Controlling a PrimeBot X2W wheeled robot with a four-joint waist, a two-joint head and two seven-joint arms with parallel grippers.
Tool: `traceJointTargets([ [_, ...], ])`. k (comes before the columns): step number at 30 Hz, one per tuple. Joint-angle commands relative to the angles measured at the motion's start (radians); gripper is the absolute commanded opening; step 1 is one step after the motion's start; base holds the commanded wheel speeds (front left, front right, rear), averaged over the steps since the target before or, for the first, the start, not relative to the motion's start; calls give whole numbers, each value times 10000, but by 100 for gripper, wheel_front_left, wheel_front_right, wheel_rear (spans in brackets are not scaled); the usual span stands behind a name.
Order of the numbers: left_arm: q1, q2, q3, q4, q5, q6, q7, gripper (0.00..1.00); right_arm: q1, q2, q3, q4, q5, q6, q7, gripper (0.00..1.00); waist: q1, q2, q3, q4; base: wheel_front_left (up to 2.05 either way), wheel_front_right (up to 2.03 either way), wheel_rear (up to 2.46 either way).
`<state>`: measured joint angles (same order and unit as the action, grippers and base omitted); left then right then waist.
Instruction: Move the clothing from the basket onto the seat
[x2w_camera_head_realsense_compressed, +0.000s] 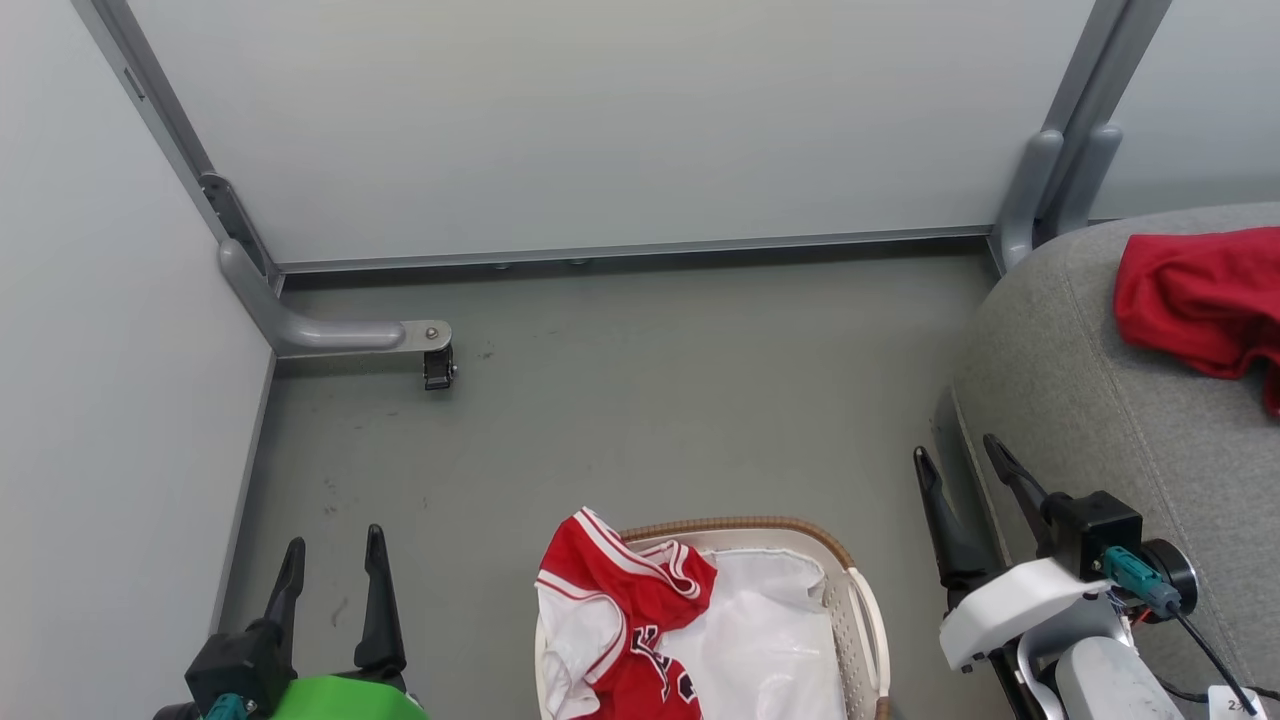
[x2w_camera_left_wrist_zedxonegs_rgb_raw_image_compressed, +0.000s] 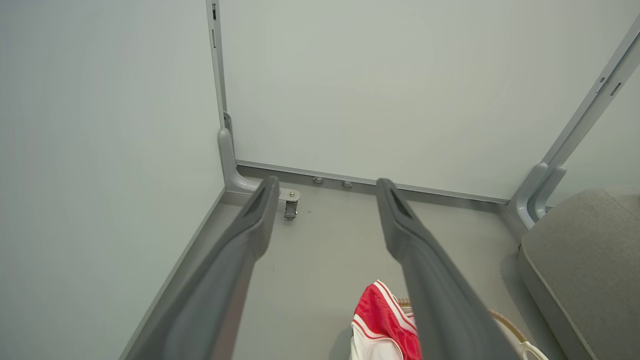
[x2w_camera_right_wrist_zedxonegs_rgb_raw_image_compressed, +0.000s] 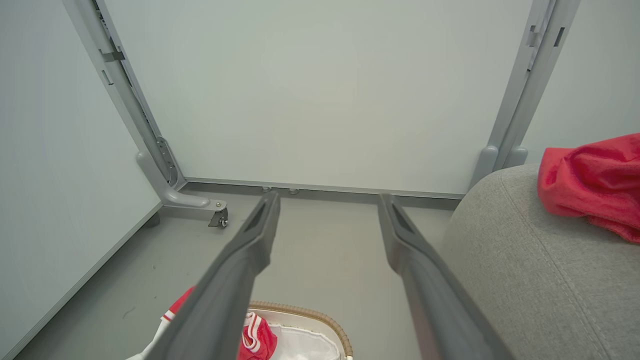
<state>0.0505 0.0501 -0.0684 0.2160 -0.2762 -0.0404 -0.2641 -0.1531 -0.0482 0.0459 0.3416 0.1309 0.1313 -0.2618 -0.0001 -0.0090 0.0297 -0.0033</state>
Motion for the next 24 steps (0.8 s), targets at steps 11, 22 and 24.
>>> traceJointTargets([
  [11, -40, 7, -48, -31, 29, 60, -6, 100, -13, -43, 132, 108, -74, -10, -49, 100, 1, 90, 9, 17, 0, 0, 0],
  [22, -124, 7, -69, -67, 107, 52, -5, 100, -61, -42, 146, 77, -36, -10, -49, 100, 1, 90, 21, -12, 0, 0, 0],
  [24, -144, 6, -86, -76, 106, 52, -5, 100, -80, -42, 115, 54, -55, -10, -49, 100, 1, 90, 56, -15, 0, 0, 0],
])
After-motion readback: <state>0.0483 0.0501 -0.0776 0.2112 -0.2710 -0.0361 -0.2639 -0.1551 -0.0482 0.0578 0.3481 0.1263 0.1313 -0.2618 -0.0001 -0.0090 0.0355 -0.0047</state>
